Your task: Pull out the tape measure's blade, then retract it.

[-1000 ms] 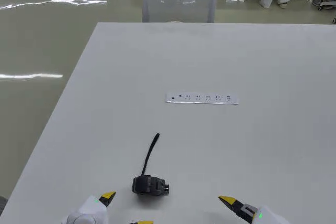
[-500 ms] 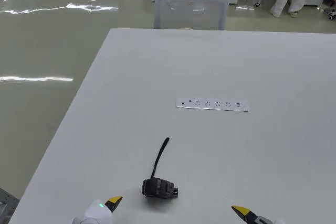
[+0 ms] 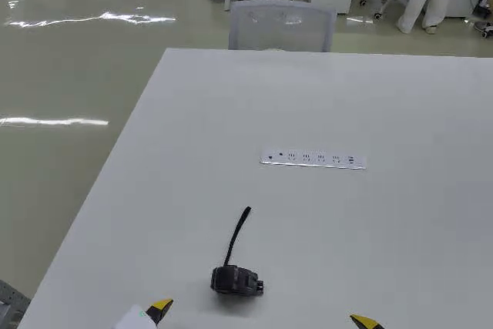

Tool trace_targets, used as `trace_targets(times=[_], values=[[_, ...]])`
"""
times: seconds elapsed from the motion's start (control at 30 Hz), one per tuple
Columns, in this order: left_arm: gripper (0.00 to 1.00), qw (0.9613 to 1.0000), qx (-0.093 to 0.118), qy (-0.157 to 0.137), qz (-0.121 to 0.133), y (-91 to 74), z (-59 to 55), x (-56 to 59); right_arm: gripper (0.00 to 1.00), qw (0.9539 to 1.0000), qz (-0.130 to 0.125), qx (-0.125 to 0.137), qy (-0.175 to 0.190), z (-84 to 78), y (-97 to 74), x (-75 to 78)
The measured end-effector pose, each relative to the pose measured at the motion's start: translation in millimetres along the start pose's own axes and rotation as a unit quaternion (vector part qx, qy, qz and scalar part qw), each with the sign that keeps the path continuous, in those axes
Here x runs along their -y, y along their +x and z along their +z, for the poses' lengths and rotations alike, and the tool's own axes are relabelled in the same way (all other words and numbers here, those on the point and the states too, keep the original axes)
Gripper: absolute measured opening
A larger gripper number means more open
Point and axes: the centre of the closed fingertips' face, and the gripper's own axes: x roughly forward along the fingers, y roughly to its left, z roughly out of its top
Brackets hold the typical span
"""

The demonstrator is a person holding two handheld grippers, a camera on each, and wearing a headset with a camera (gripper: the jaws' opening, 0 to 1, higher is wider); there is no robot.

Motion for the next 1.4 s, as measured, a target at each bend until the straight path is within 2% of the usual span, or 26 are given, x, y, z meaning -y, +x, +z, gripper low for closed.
trace_targets(times=[0.4, 0.8, 1.0, 1.2, 1.4], values=[[0.87, 0.9999, 0.002, -0.011, 0.006, -12.0, -8.0, -5.9, 0.66, 0.9999, -0.011, 0.004, 0.004, -2.5, -8.5, -3.7], [0.87, 0.9998, 0.003, -0.018, 0.006, -20.8, -14.6, -6.7, 0.71, 0.9998, -0.017, 0.01, 0.009, -0.3, -15.4, -11.2], [0.87, 0.9995, 0.009, -0.029, 0.006, -26.1, -15.3, -5.1, 0.73, 0.9996, -0.021, 0.009, 0.014, -3.7, -18.4, -11.4], [0.88, 0.9996, 0.001, -0.026, 0.005, -28.7, -21.8, -3.5, 0.76, 0.9994, -0.026, 0.014, 0.019, -3.1, -21.9, -11.0], [0.91, 0.9997, 0.0, -0.025, 0.005, -32.1, -21.0, -0.6, 0.78, 0.9994, -0.027, 0.015, 0.018, -3.0, -26.0, -11.6]])
